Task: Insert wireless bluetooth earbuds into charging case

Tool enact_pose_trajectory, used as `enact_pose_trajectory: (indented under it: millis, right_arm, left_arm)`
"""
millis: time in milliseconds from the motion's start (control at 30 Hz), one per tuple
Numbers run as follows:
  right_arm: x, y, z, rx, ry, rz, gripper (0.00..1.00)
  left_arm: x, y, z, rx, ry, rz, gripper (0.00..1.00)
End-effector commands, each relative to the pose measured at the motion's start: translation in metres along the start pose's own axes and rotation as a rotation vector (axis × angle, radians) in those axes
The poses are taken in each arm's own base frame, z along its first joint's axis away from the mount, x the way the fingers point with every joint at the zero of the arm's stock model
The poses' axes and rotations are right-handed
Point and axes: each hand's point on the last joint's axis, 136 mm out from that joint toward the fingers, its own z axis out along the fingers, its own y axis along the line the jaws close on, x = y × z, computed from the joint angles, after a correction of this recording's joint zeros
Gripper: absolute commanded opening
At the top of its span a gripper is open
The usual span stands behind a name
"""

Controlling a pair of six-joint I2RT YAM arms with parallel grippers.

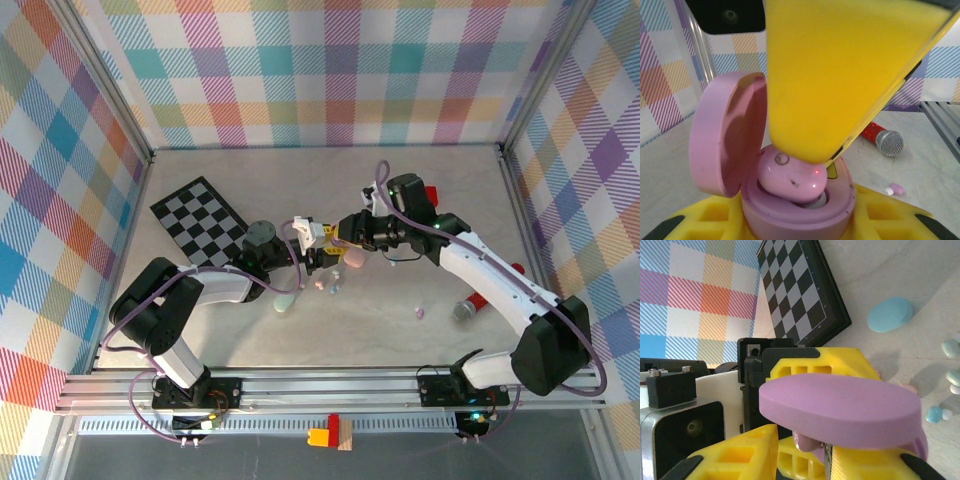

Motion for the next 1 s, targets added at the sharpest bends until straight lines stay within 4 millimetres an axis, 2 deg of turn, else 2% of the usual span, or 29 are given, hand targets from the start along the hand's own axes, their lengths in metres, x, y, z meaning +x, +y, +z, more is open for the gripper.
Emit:
enact_pose_trajectory:
  millis: [0,200,267,367,467,667,833,967]
  right_arm:
    - [0.002,0.002,-0.012,0.03,-0.024,-0.027,0.31]
    - [0.005,0.016,-0.03,-0.011,-0.065,-0.09,0.41]
    - [0.007,0.02,-0.042,-0.009,-0.094,-0.122,0.45]
    - [0.013,0.01,-0.061,0.047,-0.156,-0.133,0.5]
    - [0.024,-0.022,-0.079,0.18,-0.203,-0.088,0.53]
    - [0.06,-0.114,-0.103,0.46,-0.251,0.119,0.56]
    - [0.091,-0.169,-0.109,0.531,-0.256,0.334,0.57]
    - [0.112,-0.205,-0.103,0.557,-0.232,0.459,0.58]
  left_arm:
    - [-0.036,0.0,0.004,0.016,-0.098,0.073,0.37]
    - [-0.037,0.002,0.003,0.007,-0.097,0.073,0.37]
    - [-0.037,0.003,0.001,0.001,-0.097,0.072,0.37]
    - [-0.037,0.004,-0.001,-0.01,-0.097,0.067,0.37]
    - [-0.04,0.006,-0.005,-0.015,-0.104,0.061,0.37]
    - [-0.051,0.01,-0.016,-0.024,-0.169,0.032,0.37]
    - [-0.055,0.012,-0.021,-0.036,-0.196,0.018,0.37]
    - [-0.057,0.012,-0.023,-0.04,-0.196,0.017,0.37]
